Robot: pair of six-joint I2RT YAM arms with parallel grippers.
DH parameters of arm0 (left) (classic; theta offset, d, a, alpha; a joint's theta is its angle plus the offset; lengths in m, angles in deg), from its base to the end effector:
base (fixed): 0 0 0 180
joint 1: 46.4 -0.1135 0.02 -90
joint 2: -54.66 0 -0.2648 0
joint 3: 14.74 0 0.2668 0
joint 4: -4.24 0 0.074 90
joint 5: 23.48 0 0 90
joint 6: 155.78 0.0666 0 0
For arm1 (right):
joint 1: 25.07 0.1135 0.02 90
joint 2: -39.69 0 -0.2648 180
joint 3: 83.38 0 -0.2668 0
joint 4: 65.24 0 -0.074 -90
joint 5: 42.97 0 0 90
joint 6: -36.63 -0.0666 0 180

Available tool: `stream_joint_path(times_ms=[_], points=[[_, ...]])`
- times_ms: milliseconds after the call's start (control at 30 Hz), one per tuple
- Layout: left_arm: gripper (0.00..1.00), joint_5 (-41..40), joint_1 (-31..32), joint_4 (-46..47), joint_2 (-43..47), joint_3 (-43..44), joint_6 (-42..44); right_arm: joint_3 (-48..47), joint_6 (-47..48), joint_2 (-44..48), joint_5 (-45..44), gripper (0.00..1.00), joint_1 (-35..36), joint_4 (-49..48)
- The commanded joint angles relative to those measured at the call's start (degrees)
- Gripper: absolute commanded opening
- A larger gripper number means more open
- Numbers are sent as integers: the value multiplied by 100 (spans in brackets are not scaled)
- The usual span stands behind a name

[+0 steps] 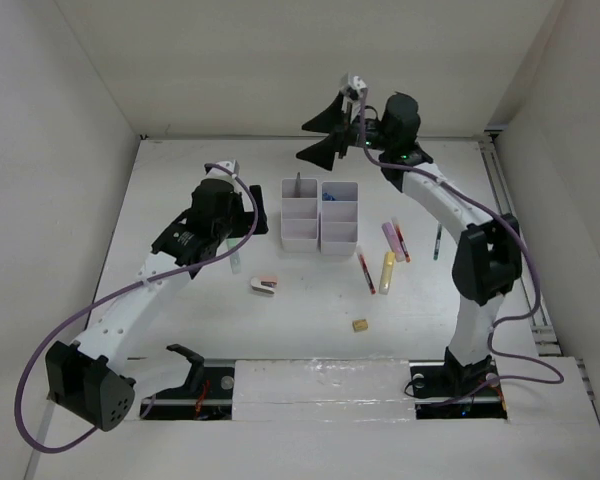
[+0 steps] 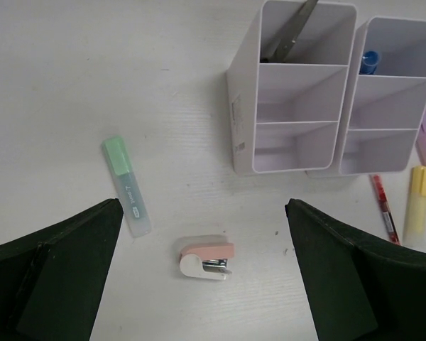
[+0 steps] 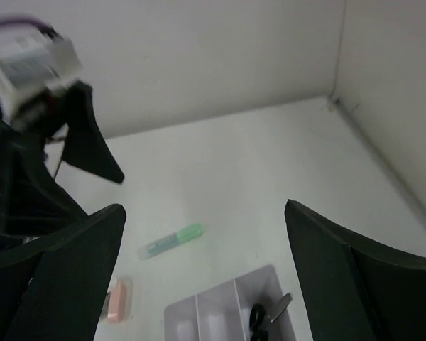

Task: Sort the stationery into containers
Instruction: Place the scissors in the storage box, then pick up the pen from the center of the board.

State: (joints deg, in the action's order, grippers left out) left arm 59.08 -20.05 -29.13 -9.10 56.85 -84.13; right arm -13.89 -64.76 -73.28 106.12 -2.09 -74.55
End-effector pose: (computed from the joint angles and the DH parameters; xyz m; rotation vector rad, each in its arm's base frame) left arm 0.2669 -0.1226 0.3270 0.0586 2.0307 -0.3646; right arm 0.4356 0.2468 0.3588 -1.0174 1.2849 1.2079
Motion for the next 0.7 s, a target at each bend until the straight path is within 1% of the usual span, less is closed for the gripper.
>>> stream_joint_path(times_ms=[0,33,67,100,133,167,200,233,267,300,333,367,400,433,467,533,567,600,633,667], points=[[100,-380,2,-97,-4,179,-239,267,-222,703,-247,100,-127,-634],[100,-563,2,-98,-65,179,-239,355,-370,845,-449,100,-127,-635],[100,-635,2,-185,-170,232,-326,452,-424,1012,-1069,100,-127,-574],[100,-714,2,-299,-232,232,-379,653,-425,1179,-1501,100,-127,-443],[100,-793,2,-300,-285,284,-432,750,-486,1581,-2054,100,-127,-293],[100,-846,2,-378,-338,285,-528,812,-486,1794,-4496,100,-6,491],[100,-907,2,-475,-416,285,-590,813,-599,2013,-5956,100,422,1021],[100,-960,2,-476,-417,285,-652,883,-426,2364,-6988,100,644,1340],[100,-1100,2,-536,-469,285,-792,962,-425,2532,-7660,100,829,1778],[100,-1249,2,-598,-522,337,-906,1058,-425,2708,-8345,100,1048,1974],[100,-1373,2,-755,-523,338,-1020,1346,-494,2893,-8405,100,1111,2150],[100,-1504,2,-870,-592,338,-1196,1567,-817,3321,-8344,100,1164,2369],[100,-1506,2,-871,-680,338,-1197,1847,-977,3586,-8152,100,1165,2371],[100,-1506,2,-993,-733,390,-1406,2163,-1091,3858,-7872,100,1112,2258],[100,-1506,2,-1046,-794,390,-1521,2854,-1153,4392,-7573,100,1112,2074],[100,-1454,2,-1108,-978,303,-1802,3325,-1382,4835,-7185,100,1076,1923],[100,-1401,2,-1108,-1041,241,-2091,3405,-1383,4985,-7392,100,1172,2167],[100,-1400,2,-1056,-1093,180,-2224,3354,-1383,5195,-7673,100,1304,2726],[100,-1453,2,-1056,-1207,127,-2400,3353,-1383,5293,-8067,100,1436,2932],[100,-1453,2,-1003,-1208,-39,-2558,3353,-1444,5407,-8071,100,1611,3082]])
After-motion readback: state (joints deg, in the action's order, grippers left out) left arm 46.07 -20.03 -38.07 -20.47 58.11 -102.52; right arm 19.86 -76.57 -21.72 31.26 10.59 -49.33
